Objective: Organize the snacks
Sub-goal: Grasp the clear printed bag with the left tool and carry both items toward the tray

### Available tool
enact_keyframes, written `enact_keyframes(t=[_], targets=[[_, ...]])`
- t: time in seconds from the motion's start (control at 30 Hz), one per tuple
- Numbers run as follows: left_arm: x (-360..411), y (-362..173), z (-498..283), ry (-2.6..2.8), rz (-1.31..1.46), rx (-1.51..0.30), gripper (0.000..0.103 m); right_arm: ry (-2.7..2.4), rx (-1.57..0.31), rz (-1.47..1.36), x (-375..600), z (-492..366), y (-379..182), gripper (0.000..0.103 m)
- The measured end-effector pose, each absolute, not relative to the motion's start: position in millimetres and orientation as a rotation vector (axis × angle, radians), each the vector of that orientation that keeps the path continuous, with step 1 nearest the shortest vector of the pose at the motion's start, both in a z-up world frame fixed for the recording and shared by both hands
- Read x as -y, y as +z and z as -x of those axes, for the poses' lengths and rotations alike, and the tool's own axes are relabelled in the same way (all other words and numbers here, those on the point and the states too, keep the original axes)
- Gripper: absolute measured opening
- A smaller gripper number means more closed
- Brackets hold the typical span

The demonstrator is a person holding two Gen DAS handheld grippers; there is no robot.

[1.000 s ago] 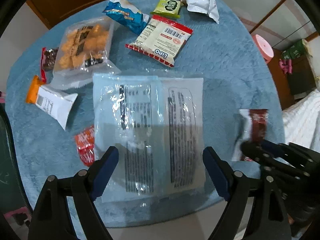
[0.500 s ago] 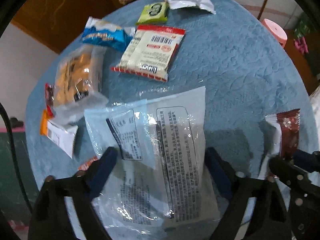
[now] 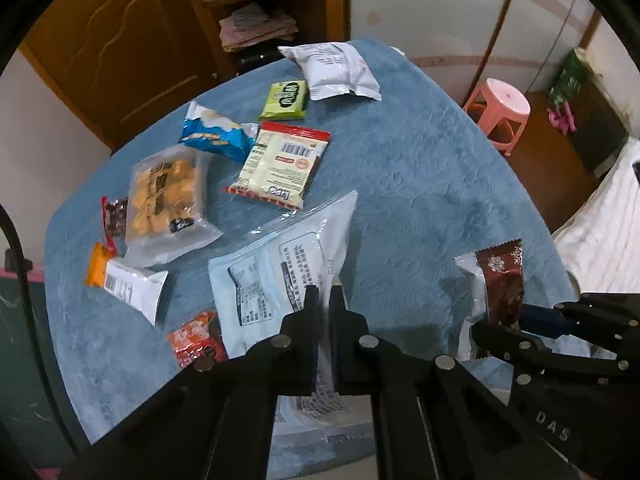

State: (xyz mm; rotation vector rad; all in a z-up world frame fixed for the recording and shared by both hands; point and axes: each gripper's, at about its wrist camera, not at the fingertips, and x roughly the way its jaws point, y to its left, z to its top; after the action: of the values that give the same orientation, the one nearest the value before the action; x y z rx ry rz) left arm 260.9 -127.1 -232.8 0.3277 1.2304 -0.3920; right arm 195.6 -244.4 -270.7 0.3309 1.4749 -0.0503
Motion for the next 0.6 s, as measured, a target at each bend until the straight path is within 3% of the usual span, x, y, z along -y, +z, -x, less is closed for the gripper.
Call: enact_keyframes(t=[0.27,0.6], targets=[[101.3,-212.0,-262.9,-0.4,-0.206,-1.239,0.0,-0.033,-1.451,-0.327,240.6,-189.9,-255.7,0.026],[72.6,-136.6,-235.2,-0.441,-0.141,-1.137,0.0,0.007,-1.38,-0.342,231.0,-181.3,-221.7,0.025]])
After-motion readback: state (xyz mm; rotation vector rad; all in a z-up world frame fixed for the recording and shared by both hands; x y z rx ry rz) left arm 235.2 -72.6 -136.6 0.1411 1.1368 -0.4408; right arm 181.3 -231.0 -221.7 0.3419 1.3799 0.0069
